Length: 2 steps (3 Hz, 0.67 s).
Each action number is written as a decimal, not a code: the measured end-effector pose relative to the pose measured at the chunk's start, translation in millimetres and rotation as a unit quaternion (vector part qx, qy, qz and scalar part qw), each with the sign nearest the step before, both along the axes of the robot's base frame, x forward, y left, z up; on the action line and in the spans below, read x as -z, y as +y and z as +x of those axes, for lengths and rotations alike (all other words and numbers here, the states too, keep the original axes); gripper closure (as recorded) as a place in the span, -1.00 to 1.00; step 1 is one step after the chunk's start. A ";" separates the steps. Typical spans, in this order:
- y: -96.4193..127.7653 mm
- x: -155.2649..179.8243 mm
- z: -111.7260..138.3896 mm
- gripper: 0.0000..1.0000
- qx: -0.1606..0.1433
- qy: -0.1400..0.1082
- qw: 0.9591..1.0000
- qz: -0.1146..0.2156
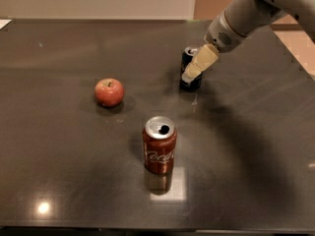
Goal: Move pepsi can near apple
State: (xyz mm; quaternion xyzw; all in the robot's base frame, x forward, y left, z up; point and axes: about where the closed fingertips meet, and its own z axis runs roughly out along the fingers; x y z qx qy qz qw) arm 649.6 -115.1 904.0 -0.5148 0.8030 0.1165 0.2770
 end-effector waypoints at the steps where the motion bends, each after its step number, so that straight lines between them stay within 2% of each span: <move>1: 3.7 3.7 2.0 -0.66 0.001 0.003 1.000 -0.001; 2: 7.0 3.2 2.1 -0.20 -0.002 0.002 1.000 -0.001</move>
Offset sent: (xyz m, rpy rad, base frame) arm 0.0018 0.0069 0.0016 -0.0031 -0.0078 0.0056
